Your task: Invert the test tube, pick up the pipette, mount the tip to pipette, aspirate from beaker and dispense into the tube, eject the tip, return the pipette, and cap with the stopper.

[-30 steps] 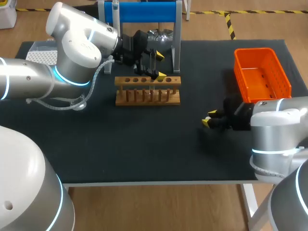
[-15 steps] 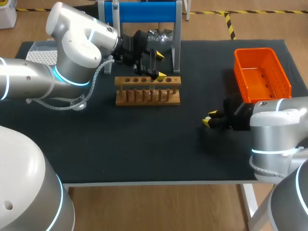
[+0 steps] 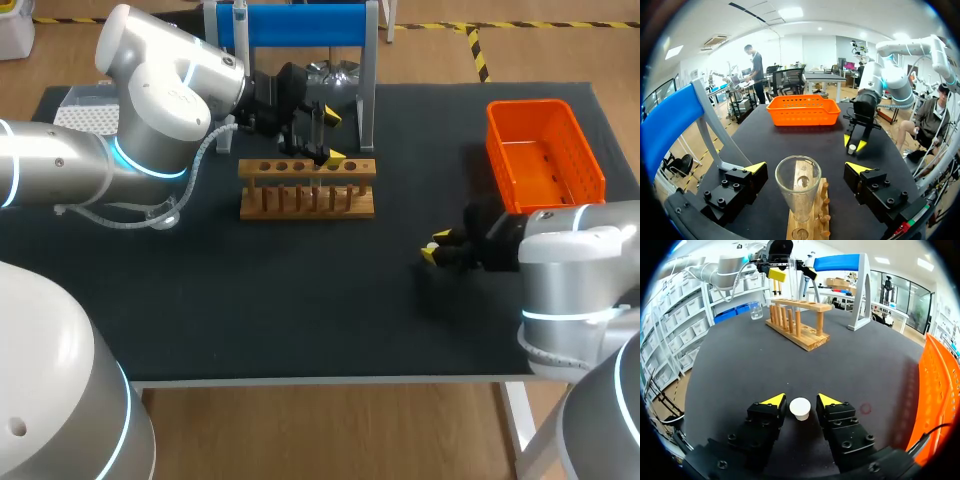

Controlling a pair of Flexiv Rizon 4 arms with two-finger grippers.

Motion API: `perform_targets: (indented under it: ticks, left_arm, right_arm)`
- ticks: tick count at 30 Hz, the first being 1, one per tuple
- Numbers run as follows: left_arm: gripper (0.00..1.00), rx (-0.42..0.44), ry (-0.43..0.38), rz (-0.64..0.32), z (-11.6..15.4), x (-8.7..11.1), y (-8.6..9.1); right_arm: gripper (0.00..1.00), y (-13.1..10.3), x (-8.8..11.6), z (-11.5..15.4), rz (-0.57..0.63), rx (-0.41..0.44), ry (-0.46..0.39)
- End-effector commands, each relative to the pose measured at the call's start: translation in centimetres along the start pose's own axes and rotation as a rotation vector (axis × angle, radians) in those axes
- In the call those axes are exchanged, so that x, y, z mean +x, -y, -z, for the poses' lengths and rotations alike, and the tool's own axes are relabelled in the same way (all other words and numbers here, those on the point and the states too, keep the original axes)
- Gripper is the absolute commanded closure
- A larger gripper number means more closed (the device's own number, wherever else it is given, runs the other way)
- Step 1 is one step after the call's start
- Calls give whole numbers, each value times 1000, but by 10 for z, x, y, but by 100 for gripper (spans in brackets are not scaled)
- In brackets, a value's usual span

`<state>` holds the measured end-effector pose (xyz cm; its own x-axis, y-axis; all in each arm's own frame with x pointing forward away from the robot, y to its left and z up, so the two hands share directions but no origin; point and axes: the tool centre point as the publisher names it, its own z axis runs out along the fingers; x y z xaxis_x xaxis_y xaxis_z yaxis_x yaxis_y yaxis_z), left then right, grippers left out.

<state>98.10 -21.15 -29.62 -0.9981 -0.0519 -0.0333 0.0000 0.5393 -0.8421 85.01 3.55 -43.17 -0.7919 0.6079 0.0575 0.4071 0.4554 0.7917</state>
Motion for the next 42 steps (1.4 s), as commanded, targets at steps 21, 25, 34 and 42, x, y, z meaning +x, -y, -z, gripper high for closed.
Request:
perform_targets:
  ticks: [21,25,34,42]
  left_arm:
    - [0,-1,-2,1,0,-1,0]
    - [0,-1,-2,1,0,-1,0]
    - [0,-1,-2,1,0,-1,0]
    - [0,-1,-2,1,0,-1,0]
  right_arm:
    - [100,1,3,0,-2,12,5]
    - [100,-3,3,1,4,9,4]
    - [100,-25,2,7,69,-13,-9]
    - [100,-64,-7,14,161,-48,-40]
